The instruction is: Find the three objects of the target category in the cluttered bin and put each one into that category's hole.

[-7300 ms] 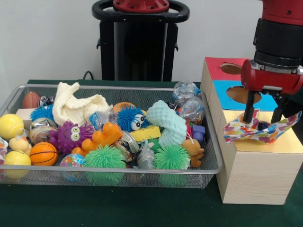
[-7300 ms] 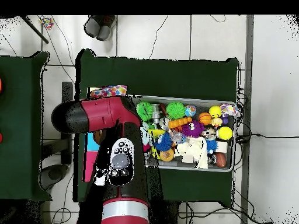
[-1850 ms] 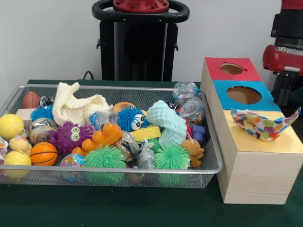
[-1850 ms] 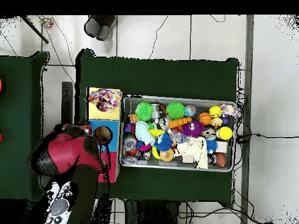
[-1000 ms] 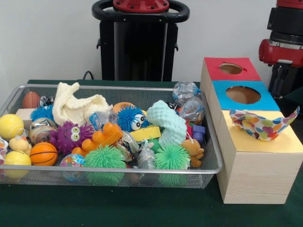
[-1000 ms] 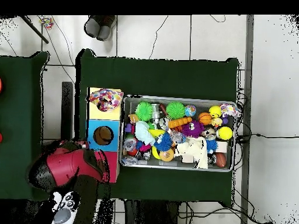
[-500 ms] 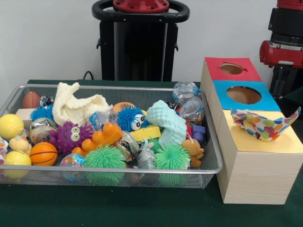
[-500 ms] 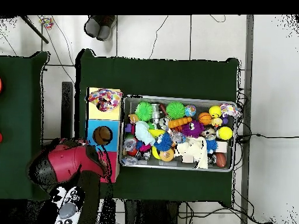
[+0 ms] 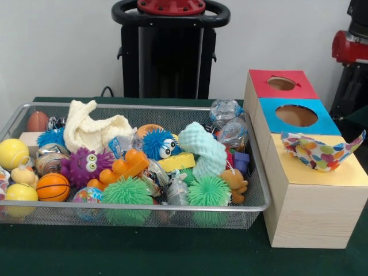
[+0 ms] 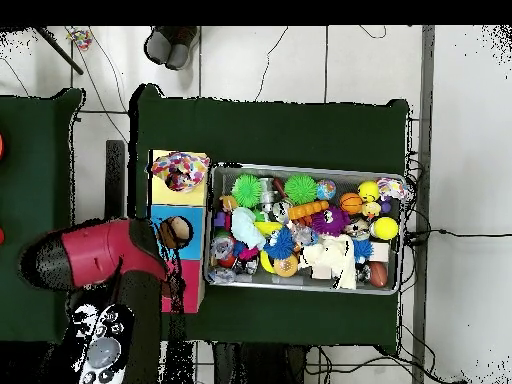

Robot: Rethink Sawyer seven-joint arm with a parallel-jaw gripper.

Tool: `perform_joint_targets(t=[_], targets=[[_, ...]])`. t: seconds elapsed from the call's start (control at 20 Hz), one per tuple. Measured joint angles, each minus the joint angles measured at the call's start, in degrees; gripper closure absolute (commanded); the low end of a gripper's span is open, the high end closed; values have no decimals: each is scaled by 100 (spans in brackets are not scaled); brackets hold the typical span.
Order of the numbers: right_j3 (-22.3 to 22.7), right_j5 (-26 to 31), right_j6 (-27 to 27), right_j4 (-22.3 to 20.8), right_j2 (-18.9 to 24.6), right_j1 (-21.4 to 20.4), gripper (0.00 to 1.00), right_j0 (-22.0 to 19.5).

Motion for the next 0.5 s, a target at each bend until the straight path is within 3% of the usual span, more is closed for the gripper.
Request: perform_joint_targets(t=[0.15, 0.5], targets=[[-313, 274, 0, 0, 22, 49, 100, -74], [-1940, 1106, 0, -17, 192, 601, 100, -437]])
